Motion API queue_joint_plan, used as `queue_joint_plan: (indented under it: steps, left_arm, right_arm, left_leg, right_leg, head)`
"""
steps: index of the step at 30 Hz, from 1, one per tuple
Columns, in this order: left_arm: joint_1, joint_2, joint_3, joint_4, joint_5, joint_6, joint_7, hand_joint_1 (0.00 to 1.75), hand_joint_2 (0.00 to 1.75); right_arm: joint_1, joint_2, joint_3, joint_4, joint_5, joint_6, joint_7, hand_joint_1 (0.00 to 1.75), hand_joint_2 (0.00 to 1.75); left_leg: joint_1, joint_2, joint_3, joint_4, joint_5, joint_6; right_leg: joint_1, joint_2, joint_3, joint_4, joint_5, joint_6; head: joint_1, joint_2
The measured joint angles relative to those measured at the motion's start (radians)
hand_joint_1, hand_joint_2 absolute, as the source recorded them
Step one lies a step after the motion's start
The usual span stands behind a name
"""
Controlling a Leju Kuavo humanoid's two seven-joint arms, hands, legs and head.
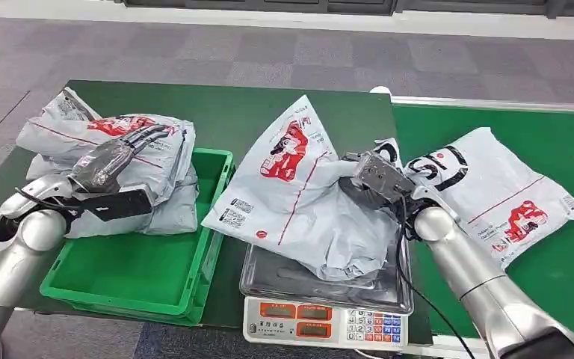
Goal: Moved the parcel from conveyor to table for the left to box.
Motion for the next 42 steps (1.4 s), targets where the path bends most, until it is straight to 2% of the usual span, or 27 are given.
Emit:
queue_joint_plan:
  steps: [8, 22, 42]
  left_arm:
    - [-0.045, 0.011, -0.031, 0.029, 0.024, -0.027, 0.008, 0.0, 1.75]
    - [-0.155, 0.038, -0.105, 0.095, 0.081, -0.053, 0.006, 0.0, 1.75]
    - [-0.163, 0.076, -0.143, 0.109, 0.112, -0.052, 0.01, 0.0, 1.75]
  right_arm:
    - [-0.008, 0.001, 0.035, -0.005, -0.031, 0.018, 0.029, 1.75, 1.75]
    - [0.056, -0.124, 0.106, -0.116, -0.1, 0.052, 0.051, 1.75, 1.75]
    - [0.086, -0.173, 0.134, -0.178, -0.127, 0.059, 0.054, 1.75, 1.75]
  left_leg:
    - [0.0, 0.001, 0.0, 0.0, 0.0, -0.001]
    - [0.0, -0.001, 0.0, 0.0, 0.0, 0.0]
    - [0.0, -0.001, 0.0, 0.0, 0.0, -0.001]
  right_leg:
    - [0.0, 0.001, -0.001, 0.0, 0.0, 0.0]
    - [0.0, -0.001, 0.0, 0.0, 0.0, 0.0]
    - [0.0, 0.0, 0.0, 0.0, 0.0, 0.0]
  head:
    - [0.0, 0.0]
    - [0.0, 0.0]
    - [0.0, 0.0]
